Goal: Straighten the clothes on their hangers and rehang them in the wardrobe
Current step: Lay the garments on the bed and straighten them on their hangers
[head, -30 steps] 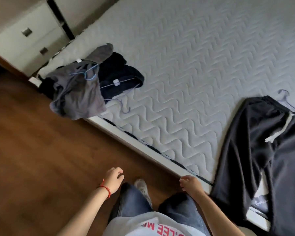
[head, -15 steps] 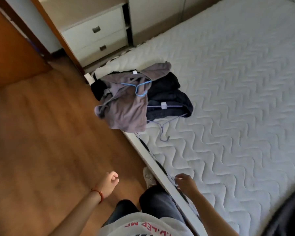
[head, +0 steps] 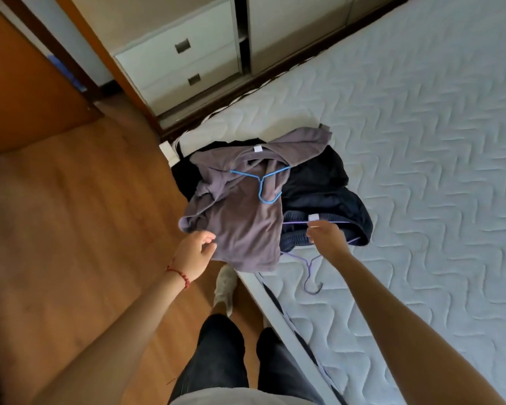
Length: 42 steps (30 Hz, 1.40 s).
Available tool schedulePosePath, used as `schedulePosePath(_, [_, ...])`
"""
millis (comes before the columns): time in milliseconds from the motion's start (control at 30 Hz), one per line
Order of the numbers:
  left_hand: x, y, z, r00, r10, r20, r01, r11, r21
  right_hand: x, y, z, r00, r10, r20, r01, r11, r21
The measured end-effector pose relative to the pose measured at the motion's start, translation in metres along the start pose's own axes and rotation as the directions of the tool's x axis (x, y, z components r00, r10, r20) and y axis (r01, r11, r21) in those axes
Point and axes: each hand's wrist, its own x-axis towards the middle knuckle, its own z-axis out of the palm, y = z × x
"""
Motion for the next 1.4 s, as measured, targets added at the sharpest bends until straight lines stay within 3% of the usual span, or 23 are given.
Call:
schedulePosePath(200, [0.128,-0.010,-0.016,0.989,0.142,-0.043,-0.136,0.983,0.124,0.076,-0.048,0.003,0.992,0.079,-0.095,-0.072,0.995,0.067])
schedulePosePath(367, [0.230,-0.032,-0.015,0.932,0.364,0.000,-0.343,0.879,0.330,0.163,-0.077,0.029,0.979,0.070,-0.193,-0.066,0.998,0.022])
schedulePosePath(600, [0.310,-0.056,0.018,0.869,0.470,0.152,-0.475,0.712,0.518,0.250,-0.074,0.056,0.945,-0.108,-0.309,-0.020,0.923,-0.384])
schedulePosePath(733, [0.319,-0.059,0.038,0.885,0.434,0.167,-0.447,0.696,0.562,0.273,-0.059,0.057,0.920,-0.241,-0.308,0.027,0.825,-0.565])
schedulePosePath(1000, [0.333,-0.045,0.036,0.911,0.394,0.124,-0.387,0.708,0.591,0.270,-0.061,0.037,0.844,-0.414,-0.340,0.124,0.768,-0.628])
schedulePosePath(1100, [0.336,-0.037,0.021,0.923,0.373,0.090,-0.360,0.759,0.542,0.249,-0.070,0.028,0.801,-0.477,-0.361,0.150,0.744,-0.651])
schedulePosePath(1300, [0.317,-0.009,-0.031,0.894,0.428,-0.135,-0.379,0.881,0.285,0.200,-0.103,-0.004,0.707,-0.543,-0.452,0.208,0.772,-0.601])
schedulePosePath(1400, [0.290,0.012,-0.056,0.847,0.468,-0.253,-0.427,0.882,0.201,0.166,-0.113,-0.025,0.666,-0.572,-0.479,0.227,0.767,-0.600])
